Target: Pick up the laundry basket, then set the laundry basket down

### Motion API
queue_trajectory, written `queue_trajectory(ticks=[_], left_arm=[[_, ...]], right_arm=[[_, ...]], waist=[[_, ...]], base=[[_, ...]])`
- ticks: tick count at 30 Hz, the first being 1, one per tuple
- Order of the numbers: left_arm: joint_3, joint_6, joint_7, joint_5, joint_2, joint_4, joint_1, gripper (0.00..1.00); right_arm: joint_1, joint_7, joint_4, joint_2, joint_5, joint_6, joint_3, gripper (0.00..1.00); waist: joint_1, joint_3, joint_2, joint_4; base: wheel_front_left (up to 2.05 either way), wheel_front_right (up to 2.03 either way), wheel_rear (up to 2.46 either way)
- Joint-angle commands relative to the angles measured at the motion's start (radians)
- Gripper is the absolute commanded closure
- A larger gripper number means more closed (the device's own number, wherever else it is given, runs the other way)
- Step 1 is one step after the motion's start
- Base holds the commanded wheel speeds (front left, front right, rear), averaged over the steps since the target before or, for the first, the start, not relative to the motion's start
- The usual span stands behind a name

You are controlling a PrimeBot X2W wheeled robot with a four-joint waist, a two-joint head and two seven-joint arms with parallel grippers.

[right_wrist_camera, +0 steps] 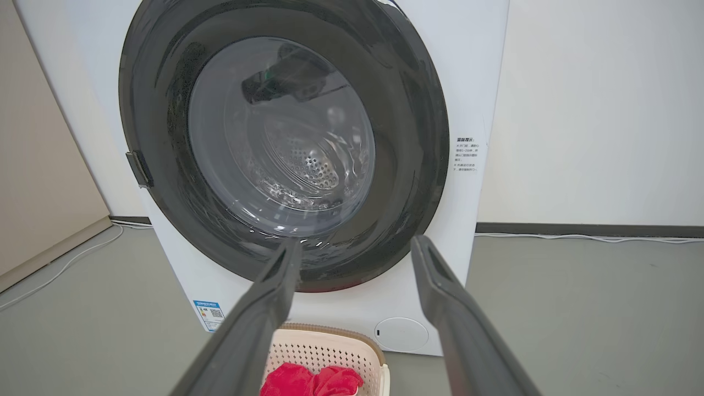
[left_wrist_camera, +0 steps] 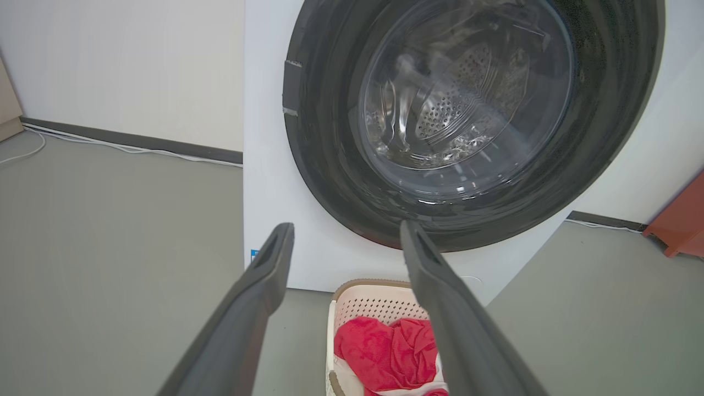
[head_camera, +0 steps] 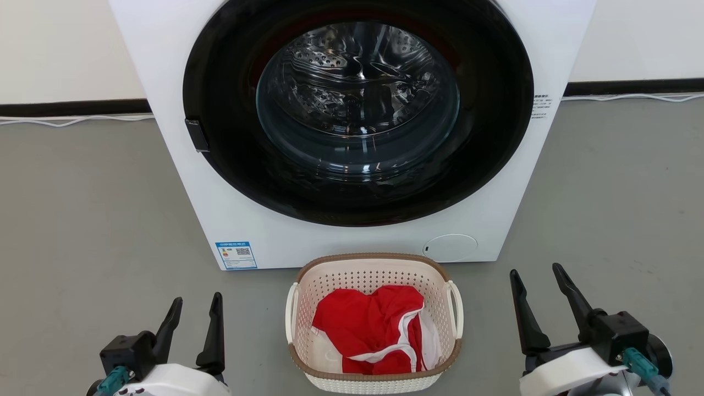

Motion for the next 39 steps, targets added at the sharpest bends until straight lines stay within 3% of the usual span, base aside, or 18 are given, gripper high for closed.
queue_trajectory(ticks=[1, 13, 27, 39], left_arm=[[0.028, -0.003, -0.02, 0.044, 0.009, -0.021, -0.054, 0.0], [0.03, -0.006, -0.051, 0.166, 0.007, -0.021, -0.058, 0.0], [0.029, -0.01, -0.051, 0.148, 0.005, -0.004, -0.079, 0.0], [-0.012, -0.013, -0.051, 0.081, 0.001, 0.098, -0.218, 0.0]], right_arm=[[-0.021, -0.027, -0.021, -0.002, -0.049, 0.007, 0.02, 0.0], [-0.023, -0.057, -0.005, -0.003, -0.177, 0.007, 0.027, 0.0], [-0.033, -0.057, 0.022, -0.003, -0.155, 0.007, 0.002, 0.0], [-0.138, -0.057, 0.129, -0.003, -0.143, 0.007, -0.052, 0.0]], waist=[[0.0, 0.0, 0.0, 0.0], [0.0, 0.002, 0.0, 0.001], [0.0, 0.041, 0.0, 0.01], [0.0, 0.193, 0.0, 0.023]], base=[[0.0, 0.0, 0.0], [0.0, 0.0, 0.0], [0.0, 0.0, 0.0], [0.0, 0.0, 0.0]])
